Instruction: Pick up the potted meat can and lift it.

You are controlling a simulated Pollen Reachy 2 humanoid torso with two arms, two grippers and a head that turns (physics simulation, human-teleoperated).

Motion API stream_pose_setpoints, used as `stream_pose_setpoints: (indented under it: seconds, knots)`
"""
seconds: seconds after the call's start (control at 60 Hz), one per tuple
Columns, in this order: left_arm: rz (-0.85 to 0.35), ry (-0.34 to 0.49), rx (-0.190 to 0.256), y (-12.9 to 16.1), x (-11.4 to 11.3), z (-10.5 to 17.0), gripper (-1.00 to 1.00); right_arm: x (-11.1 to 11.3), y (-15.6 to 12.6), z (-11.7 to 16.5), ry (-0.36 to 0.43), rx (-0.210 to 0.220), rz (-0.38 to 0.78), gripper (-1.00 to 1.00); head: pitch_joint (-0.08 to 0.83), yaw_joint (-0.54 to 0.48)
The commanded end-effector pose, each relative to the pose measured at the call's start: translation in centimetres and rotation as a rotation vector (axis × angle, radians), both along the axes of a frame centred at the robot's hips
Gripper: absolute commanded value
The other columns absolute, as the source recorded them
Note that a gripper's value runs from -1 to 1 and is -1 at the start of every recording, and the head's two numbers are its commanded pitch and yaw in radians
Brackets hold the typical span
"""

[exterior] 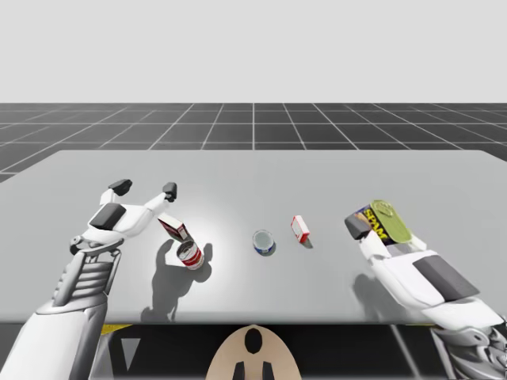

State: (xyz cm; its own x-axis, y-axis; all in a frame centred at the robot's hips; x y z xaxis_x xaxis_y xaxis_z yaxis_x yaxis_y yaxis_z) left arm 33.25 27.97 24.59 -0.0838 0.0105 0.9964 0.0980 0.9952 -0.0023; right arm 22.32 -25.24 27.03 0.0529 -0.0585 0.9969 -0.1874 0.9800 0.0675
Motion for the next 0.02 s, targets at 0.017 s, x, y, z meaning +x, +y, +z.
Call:
stream_pose_setpoints:
  seconds: [0.017]
  knots:
    - [0.000,0.001,-0.001,0.03,-0.01,0.03,-1.00,-1.08,0.39,7.26,-0.201,-0.017,0.015,1.00,0.299,-0.37]
